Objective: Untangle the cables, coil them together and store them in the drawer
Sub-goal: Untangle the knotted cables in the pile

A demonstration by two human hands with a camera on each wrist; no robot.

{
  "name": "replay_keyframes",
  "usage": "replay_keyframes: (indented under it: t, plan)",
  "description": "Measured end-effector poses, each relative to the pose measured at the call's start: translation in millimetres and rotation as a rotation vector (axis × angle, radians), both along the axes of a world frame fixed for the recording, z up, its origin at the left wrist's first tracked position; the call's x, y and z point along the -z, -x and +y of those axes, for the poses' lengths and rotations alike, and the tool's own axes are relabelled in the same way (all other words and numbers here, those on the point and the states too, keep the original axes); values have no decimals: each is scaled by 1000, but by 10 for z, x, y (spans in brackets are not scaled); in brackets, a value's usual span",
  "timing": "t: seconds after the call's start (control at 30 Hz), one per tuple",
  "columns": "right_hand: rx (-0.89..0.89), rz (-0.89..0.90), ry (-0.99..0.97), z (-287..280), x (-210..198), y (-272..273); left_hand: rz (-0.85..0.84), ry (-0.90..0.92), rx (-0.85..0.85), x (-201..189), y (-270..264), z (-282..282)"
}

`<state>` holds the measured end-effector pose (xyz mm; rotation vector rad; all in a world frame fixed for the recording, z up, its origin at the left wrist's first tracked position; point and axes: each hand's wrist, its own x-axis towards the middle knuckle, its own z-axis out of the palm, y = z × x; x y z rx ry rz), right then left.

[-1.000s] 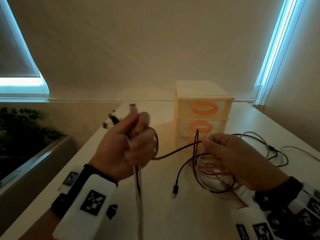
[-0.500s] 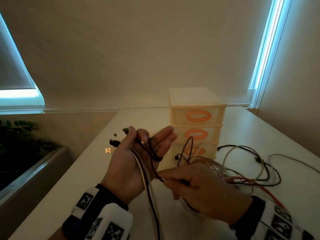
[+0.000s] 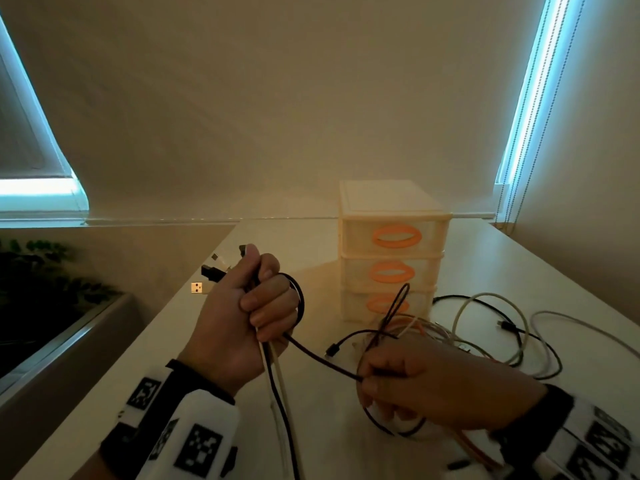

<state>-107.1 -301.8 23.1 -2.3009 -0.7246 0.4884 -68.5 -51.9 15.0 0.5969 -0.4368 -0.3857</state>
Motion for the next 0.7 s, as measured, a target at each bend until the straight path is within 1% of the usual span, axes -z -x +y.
replay_keyframes:
  t: [0.03, 0.07, 0.13, 0.17, 0.2, 0.23, 0.3, 0.33, 0.37, 0.43, 0.5, 0.57, 0.63, 0.67, 0.7]
  plan:
    - [48, -19, -6, -20, 0, -8, -4, 5, -4, -6, -2, 14]
    - [109, -90, -2, -29, 15, -21, -5, 5, -3, -3, -5, 24]
    - [235, -312, 20, -1, 57, -34, -7, 7, 28, 6, -5, 23]
    - [280, -386, 3, 30, 57, -21, -5, 6, 45, 3, -7, 20]
    - [286, -388, -5, 53, 63, -8, 0, 2, 54, -3, -6, 20]
    - [251, -325, -12, 69, 67, 5, 3, -6, 57, -12, 1, 24]
    - [136, -133, 5, 87, 72, 12, -2, -14, 68, -31, 16, 42]
    - [114, -96, 11, 72, 80, -2, -7, -10, 86, -40, 23, 54]
    - [136, -113, 11, 48, 88, -33, -13, -11, 113, -57, 34, 58]
    - [265, -193, -28, 3, 66, -101, -34, -33, 194, -102, 69, 49]
    - [413, -268, -111, -17, 33, -124, -62, -99, 295, -125, 137, -8]
    - [518, -309, -253, 16, 20, -105, -102, -252, 329, -92, 221, -124]
    - [556, -353, -371, 84, 27, -71, -155, -487, 304, -6, 283, -263]
    - [554, -385, -433, 113, 29, -48, -148, -553, 295, 32, 304, -330]
    - [531, -414, -494, 133, 31, -30, -121, -559, 269, 55, 309, -380]
